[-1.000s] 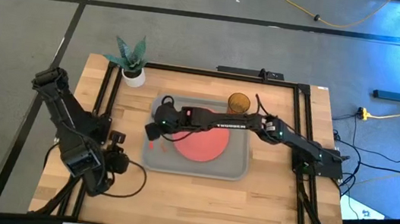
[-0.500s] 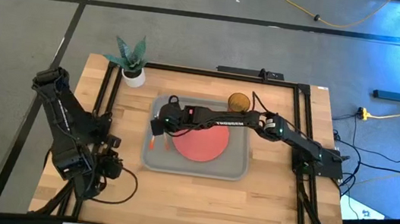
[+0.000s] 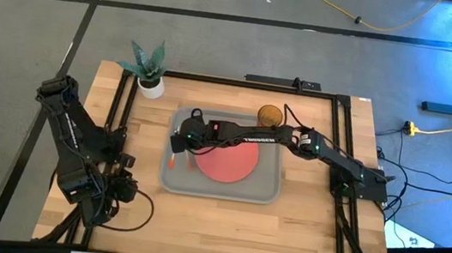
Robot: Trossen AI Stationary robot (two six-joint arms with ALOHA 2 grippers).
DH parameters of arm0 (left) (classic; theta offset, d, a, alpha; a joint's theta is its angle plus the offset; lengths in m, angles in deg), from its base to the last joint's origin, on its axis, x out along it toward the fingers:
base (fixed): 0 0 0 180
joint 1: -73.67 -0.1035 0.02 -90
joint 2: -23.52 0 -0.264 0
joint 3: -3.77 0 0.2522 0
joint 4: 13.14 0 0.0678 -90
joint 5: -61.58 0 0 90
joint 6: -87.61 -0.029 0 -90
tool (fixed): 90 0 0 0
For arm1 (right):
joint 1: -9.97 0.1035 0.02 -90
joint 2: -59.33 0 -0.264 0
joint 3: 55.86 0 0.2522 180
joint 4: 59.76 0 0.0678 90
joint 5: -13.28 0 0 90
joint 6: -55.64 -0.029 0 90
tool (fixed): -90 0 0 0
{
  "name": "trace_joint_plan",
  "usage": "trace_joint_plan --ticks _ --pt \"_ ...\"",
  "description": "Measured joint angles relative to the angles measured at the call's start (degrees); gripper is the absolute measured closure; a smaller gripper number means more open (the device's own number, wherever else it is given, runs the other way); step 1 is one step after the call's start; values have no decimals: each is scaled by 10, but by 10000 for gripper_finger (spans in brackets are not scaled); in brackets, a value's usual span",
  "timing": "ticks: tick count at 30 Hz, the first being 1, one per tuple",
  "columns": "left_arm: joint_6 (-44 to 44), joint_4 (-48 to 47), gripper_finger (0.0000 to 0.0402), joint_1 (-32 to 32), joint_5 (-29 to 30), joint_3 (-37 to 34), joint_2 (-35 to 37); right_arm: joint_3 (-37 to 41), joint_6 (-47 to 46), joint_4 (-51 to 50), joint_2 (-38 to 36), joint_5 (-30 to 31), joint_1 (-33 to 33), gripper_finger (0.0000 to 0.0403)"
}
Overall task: Pick and place plate/cup/fork/spoon on tray
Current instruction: Put the fork beside the orange spoon on the gray tray
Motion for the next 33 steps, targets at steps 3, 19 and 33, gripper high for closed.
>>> trace_joint_plan --ticks 3,19,33 --pt "0 0 335 0 0 0 0 0 -5 1 0 0 0 380" --pt "13 0 335 0 -2 0 0 0 -5 -36 0 15 -4 397" --pt "13 0 335 0 -2 0 0 0 -32 -69 0 19 -10 383"
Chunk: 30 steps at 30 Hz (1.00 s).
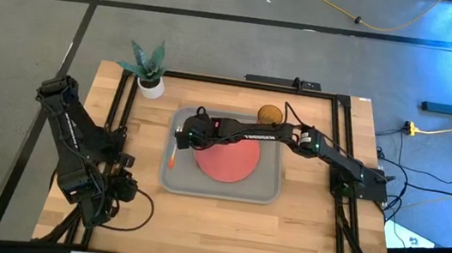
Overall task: Pick and place plate/cup/fork/spoon on tray
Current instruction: Put the fork beside the orange spoon on the gray tray
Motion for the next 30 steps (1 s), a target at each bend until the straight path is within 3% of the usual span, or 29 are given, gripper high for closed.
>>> trace_joint_plan --ticks 6,23,30 --pt "0 0 335 0 0 0 0 0 -1 1 0 -34 -2 376" --pt "1 0 335 0 0 0 0 0 2 1 0 -34 -2 375" --pt "2 0 335 0 0 0 0 0 12 1 0 -65 -2 375"
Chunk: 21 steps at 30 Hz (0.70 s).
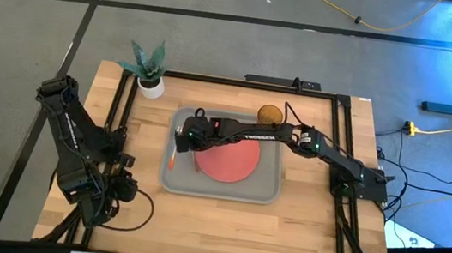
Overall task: Pick and place plate/cup/fork/spoon on tray
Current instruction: Put the fork beside the orange spoon on the gray tray
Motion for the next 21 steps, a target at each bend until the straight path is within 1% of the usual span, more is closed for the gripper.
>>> trace_joint_plan --ticks 5,9,13,18,21 --pt "0 0 335 0 0 0 0 0 10 3 0 0 0 375" --pt "0 0 335 0 -1 0 0 0 6 3 0 0 0 385" --pt "0 0 335 0 -17 0 0 0 2 4 0 0 0 392" --pt "0 0 335 0 -30 0 0 0 4 4 0 0 0 391" --pt "0 0 335 0 -30 0 0 0 5 4 0 0 0 381"
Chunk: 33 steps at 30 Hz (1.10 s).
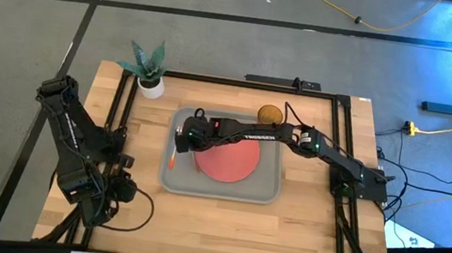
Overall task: Pick and place plate/cup/fork/spoon on tray
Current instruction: Put the fork beside the orange spoon on the gray tray, then adjust the fork on the gray tray
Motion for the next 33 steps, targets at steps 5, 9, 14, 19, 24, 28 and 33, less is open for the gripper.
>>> trace_joint_plan --ticks 5,9,14,19,24,28,33 --pt "0 0 335 0 0 0 0 0 13 8 0 0 0 371" --pt "0 0 335 0 0 0 0 0 15 32 0 0 0 373" --pt "0 0 335 0 0 0 0 -2 29 33 0 0 0 373" --pt "21 1 335 0 12 0 0 -40 118 -12 -4 -8 13 373" --pt "29 11 335 0 57 0 0 -123 248 -117 -6 9 49 373" --pt "29 27 335 -2 112 0 0 -154 327 -215 -24 108 93 373" --pt "42 30 335 -32 172 0 0 -147 324 -348 -68 221 156 377"
